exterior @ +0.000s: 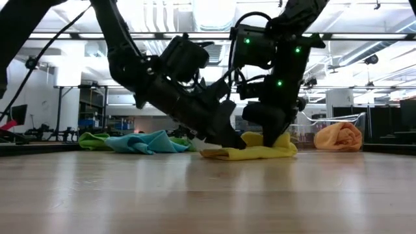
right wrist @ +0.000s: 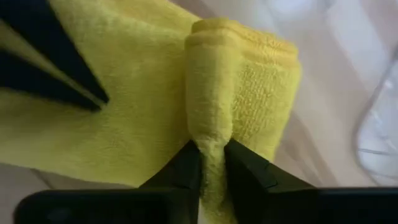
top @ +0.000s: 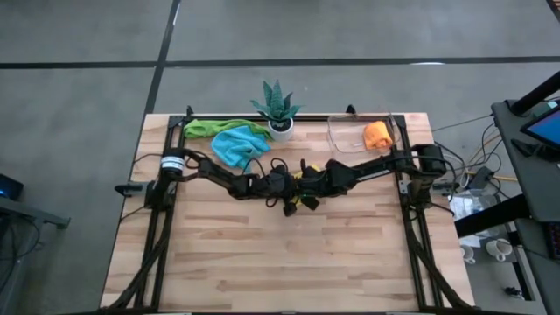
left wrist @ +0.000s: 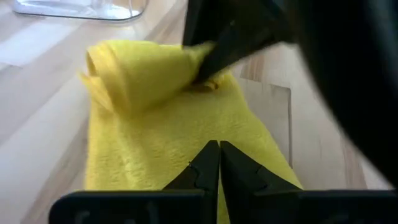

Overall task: Roll microfiber towels into tight, uniform cylinder then place into a basket
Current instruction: Roll the yellow microfiber cloth

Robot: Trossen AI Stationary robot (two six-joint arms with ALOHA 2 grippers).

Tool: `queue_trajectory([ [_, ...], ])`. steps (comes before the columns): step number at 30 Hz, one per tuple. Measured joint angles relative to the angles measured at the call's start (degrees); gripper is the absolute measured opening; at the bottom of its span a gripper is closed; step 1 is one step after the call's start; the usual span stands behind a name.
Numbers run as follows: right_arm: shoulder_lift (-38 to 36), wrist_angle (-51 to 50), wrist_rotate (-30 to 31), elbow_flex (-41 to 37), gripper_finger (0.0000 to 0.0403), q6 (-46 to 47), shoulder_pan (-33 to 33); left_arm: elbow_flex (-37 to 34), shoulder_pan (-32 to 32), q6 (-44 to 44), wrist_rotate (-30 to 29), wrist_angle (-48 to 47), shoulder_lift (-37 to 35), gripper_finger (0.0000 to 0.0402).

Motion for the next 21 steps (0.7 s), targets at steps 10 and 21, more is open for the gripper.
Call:
queue_trajectory([
  [10, -0.11, 3.65, -2.54, -1.80, 0.0138, -3.45, 0.31, -2.32, 0.43, 7.61, -6.43, -11.26, -13.39, 0.0000],
  [21, -0.09, 4.79, -2.56, -2.04, 0.0141, -5.02, 0.90, -3.43, 7.61, 11.11, 14.08, 3.65, -9.13, 0.0000],
])
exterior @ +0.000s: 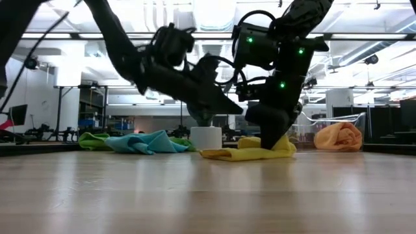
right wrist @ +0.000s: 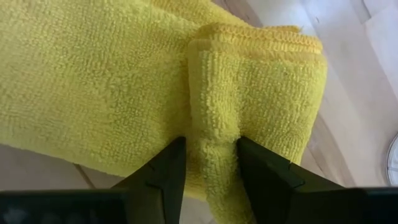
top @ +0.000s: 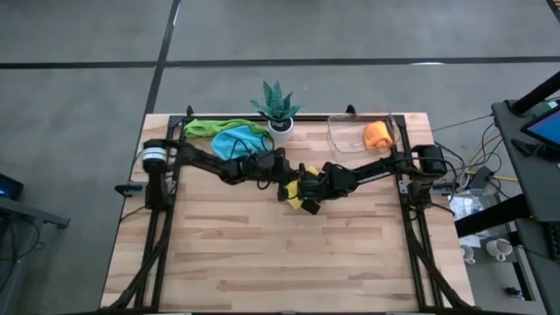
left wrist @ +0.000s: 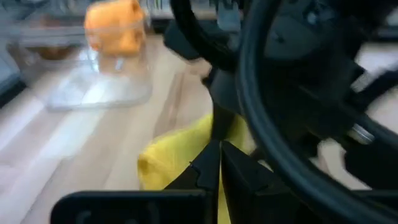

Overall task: Roll microfiber towels into tight, uniform cylinder then place into a basket
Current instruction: Roll the yellow microfiber cloth

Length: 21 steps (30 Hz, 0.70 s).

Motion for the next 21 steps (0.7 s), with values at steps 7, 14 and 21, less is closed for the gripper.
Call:
queue_trajectory([
  [7, 0.04, 0.71, 0.00, -0.02, 0.0141, -0.13, 0.00, 0.59, 0.34, -2.18, 5.43, 9.42, 8.73, 0.0000],
  [14, 0.07, 1.55, 0.00, -0.04, 0.0143, -0.09, 0.00, 3.76, 0.53, -5.54, 5.36, 9.41, 14.16, 0.0000],
  [21, -1.19, 1.95, -0.01, 0.07, 0.0147, 0.04, 0.09, 3.93, 1.10, -4.06, 1.66, 6.40, 14.95, 0.0000],
])
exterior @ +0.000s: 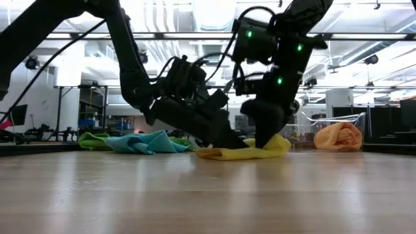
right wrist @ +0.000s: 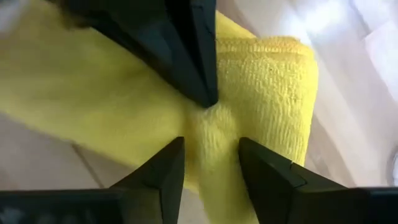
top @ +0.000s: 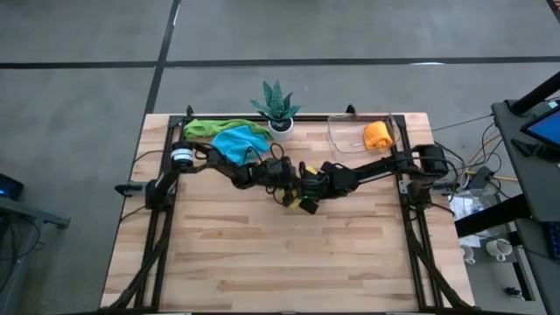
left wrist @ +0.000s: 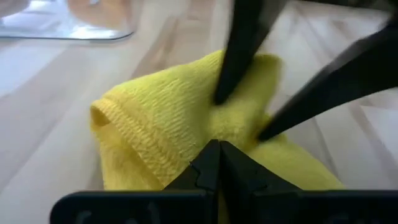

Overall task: Roll microfiber towels into tight, uniform cylinder then place into a basket
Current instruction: Roll the yellow microfiber cloth

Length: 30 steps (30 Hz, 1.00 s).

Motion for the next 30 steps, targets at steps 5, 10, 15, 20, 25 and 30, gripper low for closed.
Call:
queue_trajectory([
  [5, -5.16, -0.57, -0.22, 0.00, 0.0169, -0.17, 0.56, -0.17, 0.41, -0.09, -0.74, -0.75, -0.09, 0.0000],
  [10, -12.27, -0.02, 1.18, -2.47, 0.0185, -1.28, 2.43, -0.23, 0.38, 0.02, -0.82, -0.94, -0.09, 0.0000],
  [15, -18.54, 7.00, 8.11, -12.38, 0.0164, 3.19, 4.59, -0.23, 0.38, 0.07, -0.81, -0.86, -0.09, 0.0000],
  [20, -21.51, 31.18, 10.47, -25.59, 0.0079, 5.11, 4.61, -0.01, 0.38, 0.20, -0.80, -0.98, -0.09, 0.0000],
  [25, -20.41, 50.99, 12.06, -34.11, 0.0015, 5.08, 3.37, -0.04, 0.38, 0.28, -0.81, -0.96, -0.09, 0.0000],
  [30, -15.49, 59.14, 12.09, -36.62, 0.0009, 6.29, 2.58, 0.09, 0.38, 0.26, -0.81, -1.03, -0.09, 0.0000],
])
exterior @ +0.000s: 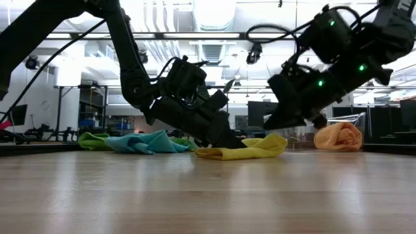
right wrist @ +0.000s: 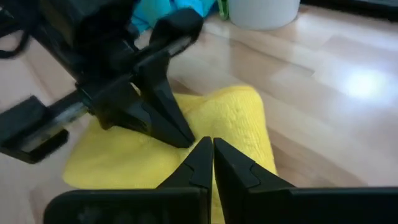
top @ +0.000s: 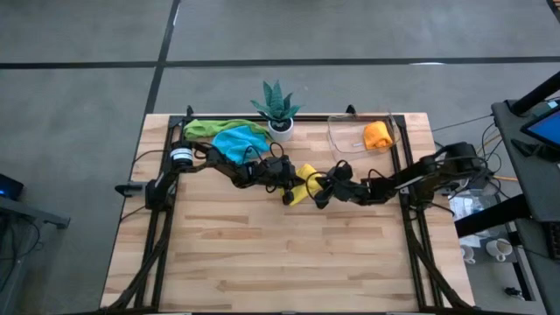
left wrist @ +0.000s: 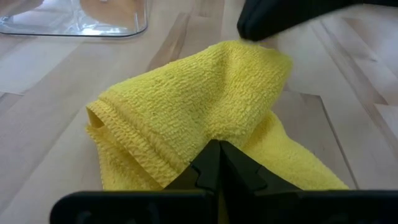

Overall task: Roll microfiber towels into tight, uniform cylinder then place into a basket
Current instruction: Roll the yellow microfiber cloth

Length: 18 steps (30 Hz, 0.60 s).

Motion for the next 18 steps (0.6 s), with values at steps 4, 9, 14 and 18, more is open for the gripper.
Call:
queue_trajectory([
  [4, 4.88, 0.45, -0.01, 0.44, 0.0009, 1.26, -0.26, 0.00, 0.00, -0.13, 0.01, 0.07, 0.00, 0.0000],
  [9, 9.62, 1.13, 0.04, 2.02, 0.0009, 1.24, -0.04, -0.02, 0.03, -0.21, 0.02, -0.24, -0.44, 0.0000],
  [14, 12.00, 1.71, 0.80, 2.22, 0.0008, 1.24, -0.04, -0.47, 0.17, 1.73, -0.06, -1.47, -3.33, 0.0000],
  [18, 11.67, 1.27, 0.63, 2.16, 0.0008, 1.16, -0.04, -0.68, 0.13, 4.93, -5.34, -6.13, -7.85, 0.0000],
])
